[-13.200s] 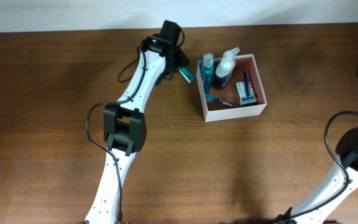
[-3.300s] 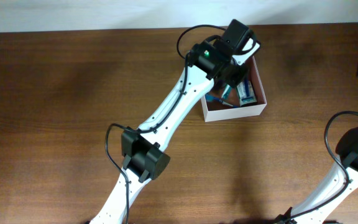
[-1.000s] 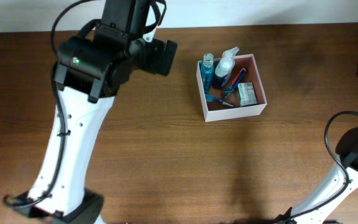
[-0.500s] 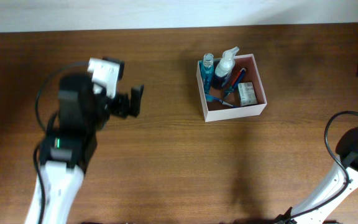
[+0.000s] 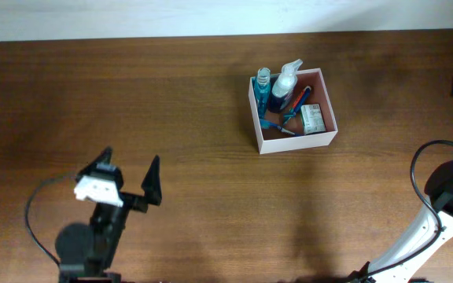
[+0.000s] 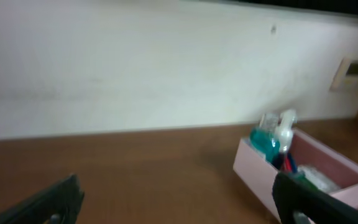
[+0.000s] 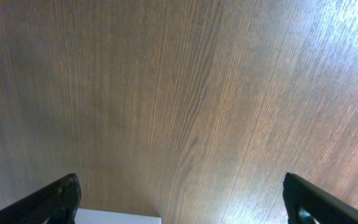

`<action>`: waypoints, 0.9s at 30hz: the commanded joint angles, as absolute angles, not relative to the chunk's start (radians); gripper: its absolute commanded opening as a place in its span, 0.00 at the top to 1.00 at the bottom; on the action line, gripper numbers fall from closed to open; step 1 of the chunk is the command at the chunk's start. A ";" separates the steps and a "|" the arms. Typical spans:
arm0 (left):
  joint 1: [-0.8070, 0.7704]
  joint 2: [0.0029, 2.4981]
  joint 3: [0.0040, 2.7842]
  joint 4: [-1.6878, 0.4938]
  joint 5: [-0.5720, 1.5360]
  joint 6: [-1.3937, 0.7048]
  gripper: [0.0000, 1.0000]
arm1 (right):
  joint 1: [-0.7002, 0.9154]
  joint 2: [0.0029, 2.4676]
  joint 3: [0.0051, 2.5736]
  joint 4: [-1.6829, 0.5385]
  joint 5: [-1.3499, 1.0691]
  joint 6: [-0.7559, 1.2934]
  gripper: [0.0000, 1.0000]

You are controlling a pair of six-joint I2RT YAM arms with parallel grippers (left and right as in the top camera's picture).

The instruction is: Pack container

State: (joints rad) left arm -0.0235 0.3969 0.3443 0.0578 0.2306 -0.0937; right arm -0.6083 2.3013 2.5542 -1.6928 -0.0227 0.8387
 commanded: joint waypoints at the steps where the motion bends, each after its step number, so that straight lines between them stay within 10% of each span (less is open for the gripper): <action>1: -0.017 0.266 0.251 0.095 0.220 -0.125 0.01 | -0.609 2.297 2.554 -1.695 -0.010 0.844 0.01; 27: -0.015 0.005 0.008 0.223 -0.023 -0.286 0.01 | -0.609 2.297 2.554 -1.695 -0.010 0.844 0.01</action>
State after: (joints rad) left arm -0.0227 0.0162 0.0223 0.2153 -0.0017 -0.2882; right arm -0.6083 2.3013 2.5542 -1.6928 -0.0227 0.8391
